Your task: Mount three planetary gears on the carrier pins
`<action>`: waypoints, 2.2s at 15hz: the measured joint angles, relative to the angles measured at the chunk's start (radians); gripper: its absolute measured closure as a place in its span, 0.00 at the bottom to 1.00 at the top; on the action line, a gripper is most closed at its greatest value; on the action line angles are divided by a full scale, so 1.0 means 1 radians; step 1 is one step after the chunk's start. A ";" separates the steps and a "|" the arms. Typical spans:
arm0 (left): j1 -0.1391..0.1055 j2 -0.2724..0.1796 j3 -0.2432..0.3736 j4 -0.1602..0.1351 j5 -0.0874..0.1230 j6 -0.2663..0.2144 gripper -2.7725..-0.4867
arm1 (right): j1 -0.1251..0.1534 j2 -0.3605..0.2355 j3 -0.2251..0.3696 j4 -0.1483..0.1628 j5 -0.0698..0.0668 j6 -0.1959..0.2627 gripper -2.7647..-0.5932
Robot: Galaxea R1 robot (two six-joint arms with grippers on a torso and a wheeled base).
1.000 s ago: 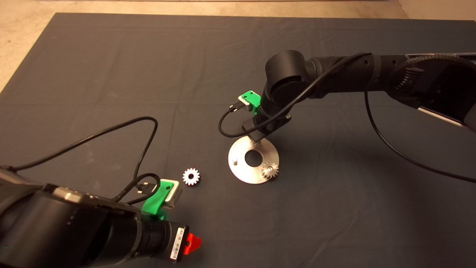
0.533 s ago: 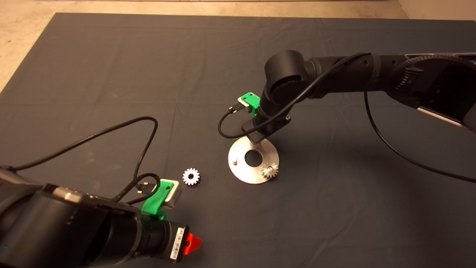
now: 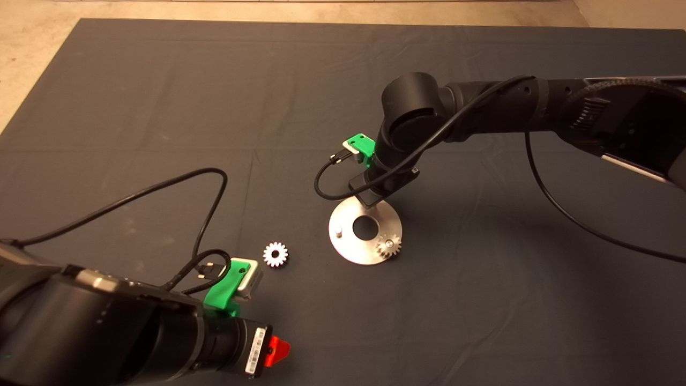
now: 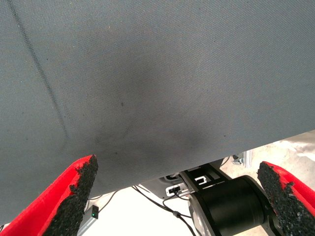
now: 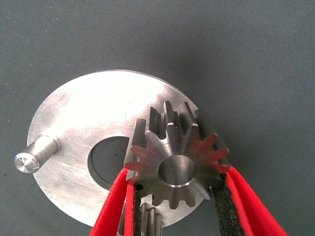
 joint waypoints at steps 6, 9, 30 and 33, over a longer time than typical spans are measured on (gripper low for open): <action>0.000 -0.004 0.000 0.000 0.000 0.000 0.19 | 0.000 -0.008 0.016 0.004 0.001 0.000 0.90; -0.003 -0.004 0.000 0.000 0.000 0.000 0.19 | 0.000 -0.022 0.018 0.005 0.000 0.000 0.90; -0.004 -0.006 0.000 0.000 0.000 0.000 0.19 | -0.013 -0.041 0.049 0.005 -0.001 -0.004 0.90; -0.004 -0.006 0.000 0.000 0.000 0.000 0.19 | -0.013 -0.041 0.049 0.005 -0.002 -0.004 0.90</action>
